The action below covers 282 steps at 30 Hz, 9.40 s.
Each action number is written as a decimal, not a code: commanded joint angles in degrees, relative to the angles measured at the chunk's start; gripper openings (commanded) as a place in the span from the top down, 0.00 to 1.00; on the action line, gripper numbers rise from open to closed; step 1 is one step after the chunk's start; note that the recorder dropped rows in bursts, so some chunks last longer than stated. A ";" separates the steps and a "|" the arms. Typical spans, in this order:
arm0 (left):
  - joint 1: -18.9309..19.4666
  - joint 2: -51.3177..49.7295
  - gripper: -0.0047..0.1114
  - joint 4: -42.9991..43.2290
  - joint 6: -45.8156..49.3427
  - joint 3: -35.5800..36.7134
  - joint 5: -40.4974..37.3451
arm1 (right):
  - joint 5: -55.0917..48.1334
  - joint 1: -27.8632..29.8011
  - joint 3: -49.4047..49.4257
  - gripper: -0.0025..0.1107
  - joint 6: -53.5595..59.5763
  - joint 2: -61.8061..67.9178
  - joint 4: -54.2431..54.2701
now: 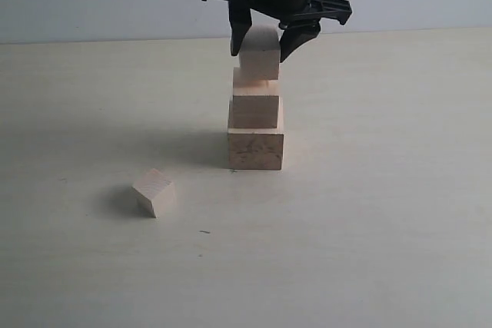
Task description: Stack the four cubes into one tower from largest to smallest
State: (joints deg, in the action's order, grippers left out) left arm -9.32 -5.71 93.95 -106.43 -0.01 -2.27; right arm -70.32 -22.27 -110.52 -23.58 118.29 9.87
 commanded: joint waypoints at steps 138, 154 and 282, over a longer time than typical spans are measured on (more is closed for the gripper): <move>-0.38 0.24 0.96 0.15 -0.22 0.01 0.14 | 0.35 0.23 1.31 0.59 -4.14 -0.38 1.91; -0.38 0.24 0.96 0.15 -0.22 0.01 0.90 | 0.35 0.23 1.31 0.55 -4.14 -0.38 2.18; -13.39 -107.25 0.96 -32.14 -0.07 -62.26 49.84 | 0.35 19.63 10.30 0.98 35.94 2.18 40.05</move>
State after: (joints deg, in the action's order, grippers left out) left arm -22.34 -113.44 62.36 -106.90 -61.92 46.94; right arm -69.69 -2.63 -100.47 11.79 121.75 46.95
